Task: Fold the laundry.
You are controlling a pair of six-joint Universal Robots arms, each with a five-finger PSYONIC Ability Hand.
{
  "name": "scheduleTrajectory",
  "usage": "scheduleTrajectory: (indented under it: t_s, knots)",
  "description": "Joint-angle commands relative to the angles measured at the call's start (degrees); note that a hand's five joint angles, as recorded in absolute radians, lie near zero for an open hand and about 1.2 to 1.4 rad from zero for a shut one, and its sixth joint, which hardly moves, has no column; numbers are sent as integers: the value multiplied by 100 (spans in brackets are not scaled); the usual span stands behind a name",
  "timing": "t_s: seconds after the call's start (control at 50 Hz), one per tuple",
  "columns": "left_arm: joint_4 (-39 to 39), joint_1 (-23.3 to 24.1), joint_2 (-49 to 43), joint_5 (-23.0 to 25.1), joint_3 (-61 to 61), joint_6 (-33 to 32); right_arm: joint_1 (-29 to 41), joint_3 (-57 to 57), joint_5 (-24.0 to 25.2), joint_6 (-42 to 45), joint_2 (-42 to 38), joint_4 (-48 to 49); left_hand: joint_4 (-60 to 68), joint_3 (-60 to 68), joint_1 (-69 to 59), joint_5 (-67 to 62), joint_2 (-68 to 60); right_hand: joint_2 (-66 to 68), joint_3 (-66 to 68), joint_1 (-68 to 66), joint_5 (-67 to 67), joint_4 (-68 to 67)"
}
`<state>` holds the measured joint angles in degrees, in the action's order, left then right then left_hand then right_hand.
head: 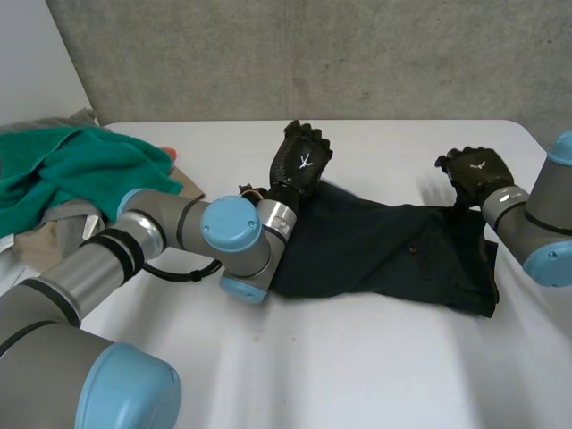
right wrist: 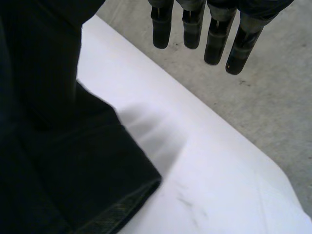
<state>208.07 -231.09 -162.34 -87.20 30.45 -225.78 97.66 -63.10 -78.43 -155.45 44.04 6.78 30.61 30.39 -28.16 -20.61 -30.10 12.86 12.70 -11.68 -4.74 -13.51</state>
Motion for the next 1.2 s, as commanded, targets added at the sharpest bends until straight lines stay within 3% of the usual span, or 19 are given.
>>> scheduleTrajectory:
  t_s: [0.02,0.08,0.2,0.28,0.38,0.5,0.6,0.68,0.76,0.78,0.9,1.1,1.16,1.2]
  knots:
    - [-12,11,457,-332,171,25,-116,-377,-85,-91,851,-133,-1737,-1715,1492,1737,1686,-286,-270,168,474,351]
    - [-3,20,1017,-552,748,69,-239,-755,-67,-134,1395,-597,-1754,-1732,1509,1753,1703,-286,-270,168,474,351]
    - [-56,90,2099,-553,2207,411,-371,-1501,-41,-187,2319,-2046,-1754,-1732,1509,1753,1703,-147,-131,29,334,211]
    - [-135,143,2548,-492,3043,754,-406,-2291,82,-187,2609,-2454,-1754,-1732,1509,1753,1703,377,393,-495,-190,-313]
    - [-258,170,2594,-290,3502,887,-450,-3409,249,-135,2988,-1708,-1737,-1715,1492,1737,1686,395,411,-513,-207,-330]
    - [-267,99,2032,-324,3275,843,-389,-4271,267,-108,2953,-505,-1670,-1648,1425,1670,1619,479,495,-597,-291,-414]
    - [-258,82,1733,-412,3046,641,-362,-4360,197,-73,2690,-73,-1670,-1648,1425,1669,1619,1083,1099,-1201,-895,-1018]
    - [-249,12,1732,-605,3002,325,-362,-4298,179,120,2435,244,-1670,-1648,1425,1669,1619,2327,2343,-2445,-2139,-2262]
    - [-276,-24,1811,-790,3011,219,-388,-4237,162,366,2268,429,-1686,-1664,1442,1686,1636,5046,5062,-5164,-4858,-4981]
    - [-293,-24,1881,-834,3037,236,-423,-4193,100,471,2241,420,-1703,-1681,1458,1703,1652,6697,6713,-6815,-6510,-6632]
    - [-320,-32,2400,-852,3309,289,-529,-4237,-181,884,2477,341,-1754,-1732,1509,1753,1703,6714,6730,-6832,-6526,-6649]
    - [-381,-59,3462,-843,4143,710,-1601,-3781,-137,2887,2988,-634,-1821,-1799,1576,1821,1770,6714,6730,-6832,-6526,-6649]
    - [-381,-68,3595,-843,4293,807,-1287,-3535,-129,3099,3041,-582,-1821,-1799,1576,1821,1770,6714,6730,-6832,-6526,-6649]
    - [-381,-68,3657,-843,4416,860,-549,-3210,-111,3179,3006,-477,-1821,-1799,1576,1821,1770,6714,6730,-6832,-6526,-6649]
